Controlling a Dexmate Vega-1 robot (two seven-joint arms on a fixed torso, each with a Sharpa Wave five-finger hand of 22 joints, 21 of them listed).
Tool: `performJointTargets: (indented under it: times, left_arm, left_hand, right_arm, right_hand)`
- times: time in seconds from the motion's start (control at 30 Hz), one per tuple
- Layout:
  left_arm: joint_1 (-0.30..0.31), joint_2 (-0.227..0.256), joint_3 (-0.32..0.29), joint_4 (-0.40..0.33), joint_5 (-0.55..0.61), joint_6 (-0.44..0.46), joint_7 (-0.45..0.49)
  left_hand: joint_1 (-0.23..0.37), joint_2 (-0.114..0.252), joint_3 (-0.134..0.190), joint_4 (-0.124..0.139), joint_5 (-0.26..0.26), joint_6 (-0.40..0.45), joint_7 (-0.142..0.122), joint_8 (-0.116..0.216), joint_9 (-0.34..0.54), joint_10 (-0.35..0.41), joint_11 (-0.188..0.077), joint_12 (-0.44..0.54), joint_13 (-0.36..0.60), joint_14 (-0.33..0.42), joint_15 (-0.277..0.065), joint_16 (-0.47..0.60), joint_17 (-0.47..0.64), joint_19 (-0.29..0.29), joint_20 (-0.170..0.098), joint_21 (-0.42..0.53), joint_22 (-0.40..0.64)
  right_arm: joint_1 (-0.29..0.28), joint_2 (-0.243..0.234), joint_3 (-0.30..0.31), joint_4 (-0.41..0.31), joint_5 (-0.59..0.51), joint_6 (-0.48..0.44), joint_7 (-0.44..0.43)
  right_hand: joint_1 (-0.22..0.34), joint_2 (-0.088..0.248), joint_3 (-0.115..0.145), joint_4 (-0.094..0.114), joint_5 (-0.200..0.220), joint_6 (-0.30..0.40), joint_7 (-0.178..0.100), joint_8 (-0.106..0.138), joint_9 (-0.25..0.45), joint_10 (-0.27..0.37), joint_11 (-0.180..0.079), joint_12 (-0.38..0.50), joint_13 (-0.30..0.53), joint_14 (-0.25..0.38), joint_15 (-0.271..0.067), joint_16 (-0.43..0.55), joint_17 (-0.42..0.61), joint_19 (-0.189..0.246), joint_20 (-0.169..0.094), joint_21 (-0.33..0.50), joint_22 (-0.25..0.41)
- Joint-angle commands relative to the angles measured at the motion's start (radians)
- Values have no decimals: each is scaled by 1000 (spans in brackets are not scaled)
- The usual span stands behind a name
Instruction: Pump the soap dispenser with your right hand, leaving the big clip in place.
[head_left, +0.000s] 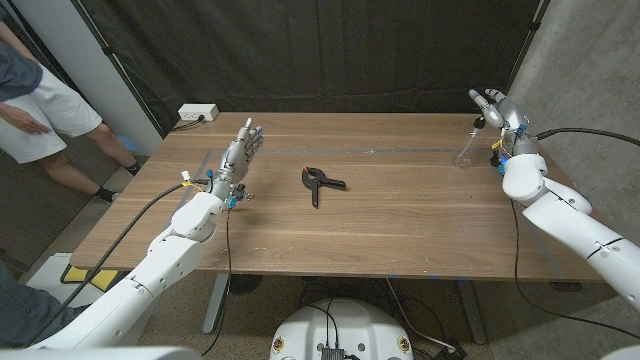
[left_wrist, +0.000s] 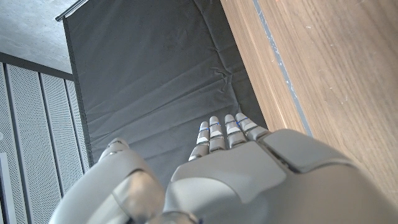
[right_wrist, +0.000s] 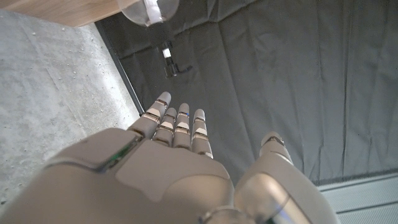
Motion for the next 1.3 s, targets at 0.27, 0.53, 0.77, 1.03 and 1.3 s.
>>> performJointTargets:
  times: [0.27,0.53,0.77,1.03,1.3]
  left_arm:
    - [2,5,-4,-1,-8,8,-5]
    - [-5,1,1,8,-9,9,-11]
    - [-10,-5,6,20,-15,8,-19]
    - [-20,-11,12,33,-18,9,-26]
    - [-27,-12,15,41,-22,12,-31]
  left_hand:
    - [0,-1,-5,-1,-2,5,-7,-6,3,9,-3,-3,2,5,-3,-2,5,0,11,-6,3]
    - [2,0,-6,-1,-4,6,-7,-7,3,10,-6,-5,2,4,-5,-3,5,-1,12,-7,3]
    - [3,1,-7,-1,-5,7,-8,-8,3,11,-4,-6,2,4,-4,-3,5,-2,13,-9,3]
    - [4,2,-8,-1,-6,6,-8,-9,3,10,-2,-7,2,4,-5,-4,5,-4,16,-11,3]
    - [5,3,-9,-1,-7,6,-8,-11,3,11,-5,-8,2,4,-6,-4,5,-6,19,-12,4]
  right_arm:
    - [29,-60,-84,-31,-65,-174,29]
    - [32,-72,-86,-21,-58,-182,31]
    - [33,-78,-91,-26,-51,-205,37]
    - [35,-79,-102,-38,-51,-231,34]
    - [51,-77,-126,-38,-64,-259,37]
  right_hand:
    - [-2,11,-6,1,0,16,-10,4,4,-2,-5,0,3,-14,2,-3,4,-16,-4,-6,3]
    - [-1,14,-6,1,1,21,-12,6,4,-4,-2,-1,3,-14,2,-2,4,-17,-3,-6,3]
    - [-1,14,-6,1,0,22,-13,5,4,-5,0,-2,3,-12,5,0,4,-16,-3,-5,3]
    - [-1,15,-7,1,0,26,-14,6,4,-2,0,-1,3,-9,3,1,4,-13,-2,-3,3]
    - [-2,16,-7,1,0,28,-15,6,4,0,1,-1,4,-5,3,3,4,-10,-1,-2,3]
